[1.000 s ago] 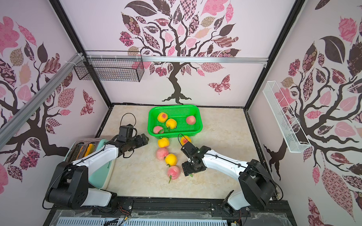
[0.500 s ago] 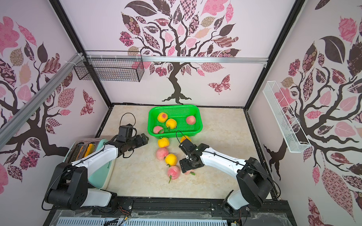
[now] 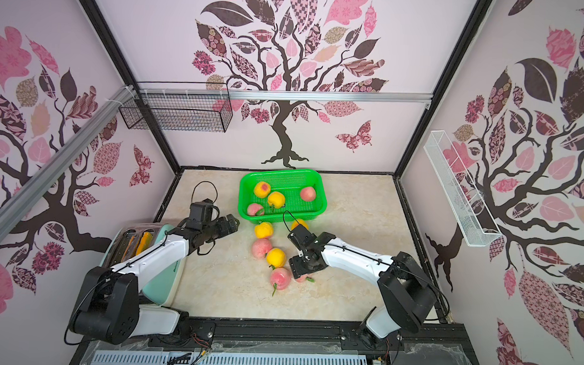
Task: Put the peaches into the basket
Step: Pick up the peach from the center of the board.
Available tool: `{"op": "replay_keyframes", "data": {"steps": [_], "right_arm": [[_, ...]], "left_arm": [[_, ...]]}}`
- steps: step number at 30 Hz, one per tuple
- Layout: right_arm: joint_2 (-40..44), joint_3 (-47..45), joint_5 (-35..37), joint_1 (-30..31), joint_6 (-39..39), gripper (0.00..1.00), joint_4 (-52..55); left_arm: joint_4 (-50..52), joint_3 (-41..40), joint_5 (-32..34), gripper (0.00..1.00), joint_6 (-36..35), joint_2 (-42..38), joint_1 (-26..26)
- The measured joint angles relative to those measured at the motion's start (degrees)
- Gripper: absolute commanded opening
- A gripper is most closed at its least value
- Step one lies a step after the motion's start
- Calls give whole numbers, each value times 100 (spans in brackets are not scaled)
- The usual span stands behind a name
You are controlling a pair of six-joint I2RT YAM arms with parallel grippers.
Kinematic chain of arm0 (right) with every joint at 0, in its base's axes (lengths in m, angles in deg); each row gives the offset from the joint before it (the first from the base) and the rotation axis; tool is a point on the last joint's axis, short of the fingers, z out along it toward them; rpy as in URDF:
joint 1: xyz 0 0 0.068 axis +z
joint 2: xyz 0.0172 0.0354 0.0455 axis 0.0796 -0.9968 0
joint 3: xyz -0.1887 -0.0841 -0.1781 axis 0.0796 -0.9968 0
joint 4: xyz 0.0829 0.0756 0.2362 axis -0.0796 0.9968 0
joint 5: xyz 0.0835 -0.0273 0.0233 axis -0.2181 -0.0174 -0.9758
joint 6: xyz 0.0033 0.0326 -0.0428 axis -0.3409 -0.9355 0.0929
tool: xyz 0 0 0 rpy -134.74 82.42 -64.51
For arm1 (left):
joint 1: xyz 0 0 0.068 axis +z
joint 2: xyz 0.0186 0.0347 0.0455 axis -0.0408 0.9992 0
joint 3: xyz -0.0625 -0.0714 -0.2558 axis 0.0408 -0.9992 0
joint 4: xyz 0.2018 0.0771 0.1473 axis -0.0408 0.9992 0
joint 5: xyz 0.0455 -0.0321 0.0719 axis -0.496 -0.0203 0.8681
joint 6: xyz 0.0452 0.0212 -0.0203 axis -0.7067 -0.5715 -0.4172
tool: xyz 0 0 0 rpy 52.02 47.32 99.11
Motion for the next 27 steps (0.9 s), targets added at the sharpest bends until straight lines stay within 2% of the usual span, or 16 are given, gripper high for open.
{"op": "replay_keyframes", "data": {"steps": [9,15,21,27], "right_arm": [[52,0,7,0,4,63,-17],[614,85,262,0,98,63,177],[1226,682,730,0,286,63,413],[1274,1449,1095,-9,632,63,188]], "left_arm": [[48,0,2,90,-2,-2,0],[72,0,17,90,-4,-31,0],[52,0,-17,90,-2,-31,0],[59,0,-46,90,-9,-31,0]]}}
